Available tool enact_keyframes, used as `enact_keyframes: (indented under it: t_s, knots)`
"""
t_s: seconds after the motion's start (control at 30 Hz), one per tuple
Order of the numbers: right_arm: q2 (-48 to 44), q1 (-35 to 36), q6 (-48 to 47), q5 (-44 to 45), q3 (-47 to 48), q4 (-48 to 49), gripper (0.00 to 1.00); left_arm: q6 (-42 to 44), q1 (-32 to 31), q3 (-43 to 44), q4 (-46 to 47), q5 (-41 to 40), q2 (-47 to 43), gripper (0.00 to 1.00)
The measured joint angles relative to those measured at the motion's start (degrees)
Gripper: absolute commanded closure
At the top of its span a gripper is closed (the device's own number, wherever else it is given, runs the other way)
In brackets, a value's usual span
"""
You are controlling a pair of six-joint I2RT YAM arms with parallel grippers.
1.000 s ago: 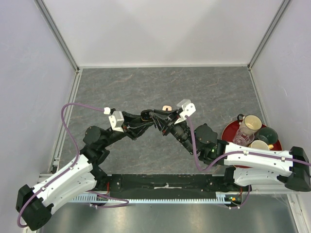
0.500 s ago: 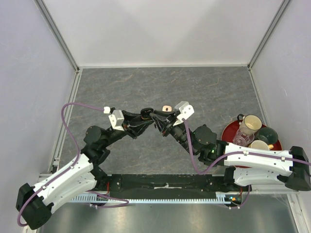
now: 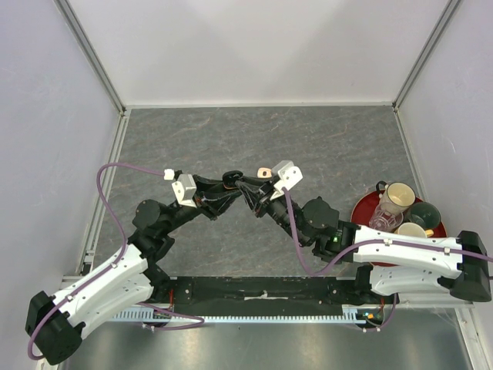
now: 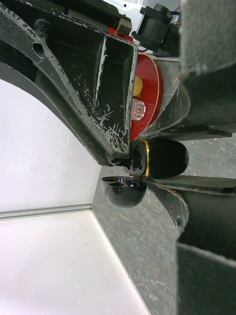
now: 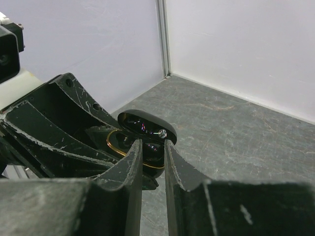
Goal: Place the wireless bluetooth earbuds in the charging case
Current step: Place the earbud in the charging case.
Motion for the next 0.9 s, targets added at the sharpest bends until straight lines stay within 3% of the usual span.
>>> enact_keyframes:
  t_s: [0.27, 0.37, 0.67, 0.9]
  knots:
    - [0.46, 0.13, 3.17, 0.04, 2.03, -3.41, 0.48, 0.00, 0.04, -0.09, -0.02, -0.07, -0.02, 0.98]
    - [0.22, 0.13, 4.11, -0.02, 2.08, -3.85, 0.46, 0.00, 0.04, -0.15, 0.00, -0.09, -0.04, 0.98]
    - [-1.84, 0.76, 6.40, 0.87, 2.01, -6.47, 0.11, 0.00, 0.04, -0.22, 1.70, -0.52, -0.46, 0.98]
    - [-8.87, 0.87, 7.30, 6.71, -2.12, -4.07, 0.02, 0.00, 0.04, -0.22, 2.84, -0.59, -0.66, 0.98]
